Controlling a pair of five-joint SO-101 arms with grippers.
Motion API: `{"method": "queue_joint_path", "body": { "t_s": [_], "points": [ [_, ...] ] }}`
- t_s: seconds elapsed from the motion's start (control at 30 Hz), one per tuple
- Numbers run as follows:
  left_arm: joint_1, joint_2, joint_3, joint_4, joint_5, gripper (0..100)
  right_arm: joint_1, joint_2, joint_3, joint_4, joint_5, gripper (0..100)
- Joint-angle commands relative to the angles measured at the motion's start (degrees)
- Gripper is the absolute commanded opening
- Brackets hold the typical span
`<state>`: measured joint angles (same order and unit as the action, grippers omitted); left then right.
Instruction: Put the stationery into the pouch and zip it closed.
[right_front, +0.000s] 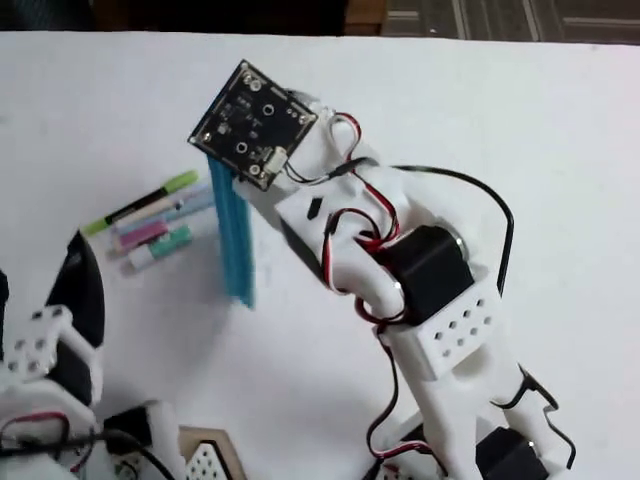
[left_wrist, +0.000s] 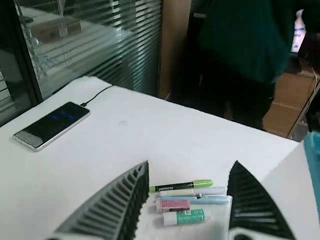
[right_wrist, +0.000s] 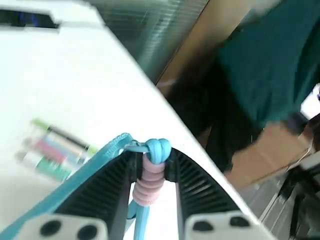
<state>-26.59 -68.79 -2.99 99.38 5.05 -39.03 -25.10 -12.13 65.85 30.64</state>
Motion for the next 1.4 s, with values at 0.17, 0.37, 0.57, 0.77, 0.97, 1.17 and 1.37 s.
{"method": "queue_joint_path", "body": {
  "t_s": [0.17,0.37,0.57,0.77,0.97,1.17,1.37],
  "points": [
    [-0.22,-3.74,8.18,-3.87,0.44,27,-3.82,-1.8,9.58,12.09,-0.18,1.7],
    [-0.22,-3.65,13.36,-12.92,0.53,27,-6.81,-5.23,19.16,12.18,-0.18,1.7],
    [1.19,3.74,16.0,-21.45,1.93,27,-6.73,-9.36,23.91,12.09,-0.18,1.7],
    [16.75,20.79,0.79,-12.13,2.37,27,-6.81,-10.95,29.19,9.27,-0.18,1.7],
    [29.05,35.38,-19.43,1.67,-2.81,27,-6.73,-12.62,33.49,4.7,-0.18,1.7],
    [30.46,38.37,-24.0,3.16,-9.32,26,-6.64,-13.49,35.16,4.7,-0.18,1.7],
    [30.64,38.29,-18.9,3.16,-12.22,26,-6.64,-13.41,35.16,4.7,-0.18,1.7]
  ]
}}
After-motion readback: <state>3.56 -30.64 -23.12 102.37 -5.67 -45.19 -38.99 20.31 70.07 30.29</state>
